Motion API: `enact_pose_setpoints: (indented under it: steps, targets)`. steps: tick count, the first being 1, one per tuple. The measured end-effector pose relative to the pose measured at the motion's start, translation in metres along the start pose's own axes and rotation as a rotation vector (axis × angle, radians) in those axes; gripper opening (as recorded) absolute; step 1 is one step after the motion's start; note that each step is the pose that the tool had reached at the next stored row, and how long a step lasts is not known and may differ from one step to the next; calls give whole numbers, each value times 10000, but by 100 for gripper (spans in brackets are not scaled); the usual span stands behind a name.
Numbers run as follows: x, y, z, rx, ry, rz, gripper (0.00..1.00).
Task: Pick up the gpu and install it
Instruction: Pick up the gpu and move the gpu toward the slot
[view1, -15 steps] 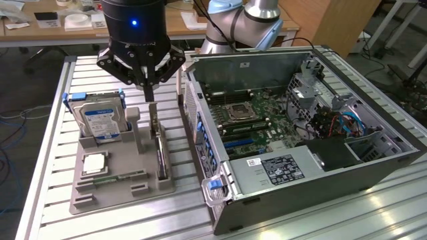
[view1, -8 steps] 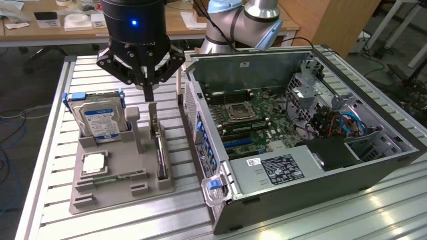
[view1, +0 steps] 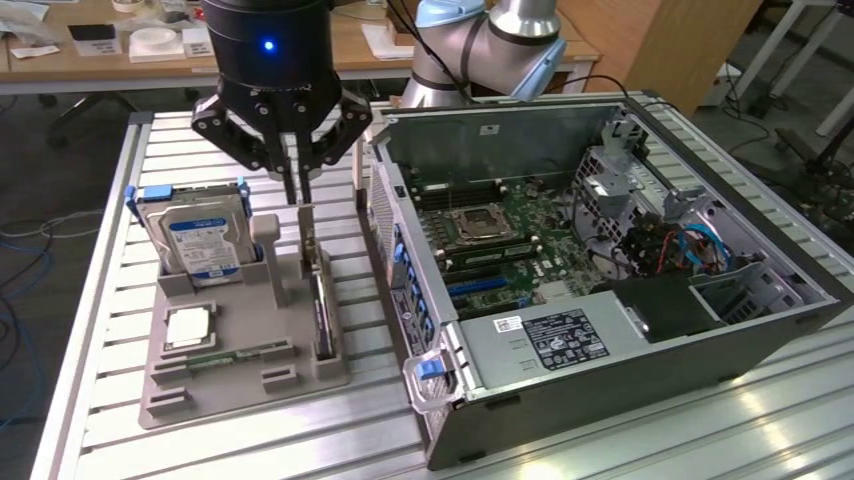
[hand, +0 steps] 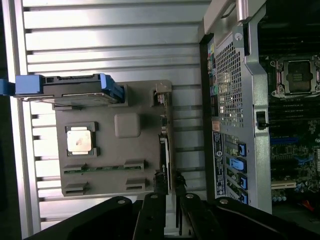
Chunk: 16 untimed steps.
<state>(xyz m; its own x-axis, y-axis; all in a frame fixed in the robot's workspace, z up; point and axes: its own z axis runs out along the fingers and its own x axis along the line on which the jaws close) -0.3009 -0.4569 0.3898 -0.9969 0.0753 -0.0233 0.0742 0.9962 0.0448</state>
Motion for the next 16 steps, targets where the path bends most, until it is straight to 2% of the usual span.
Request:
enact_pose_setpoints:
  steps: [1,4,7,8,16]
  targets:
    - [0,0,0,0,0,0,17]
    - [0,0,0,0,0,0,35]
    - [0,0,0,0,0,0,41]
    - [0,0,0,0,0,0,47]
    - [1,-2,36,0,1,0,47]
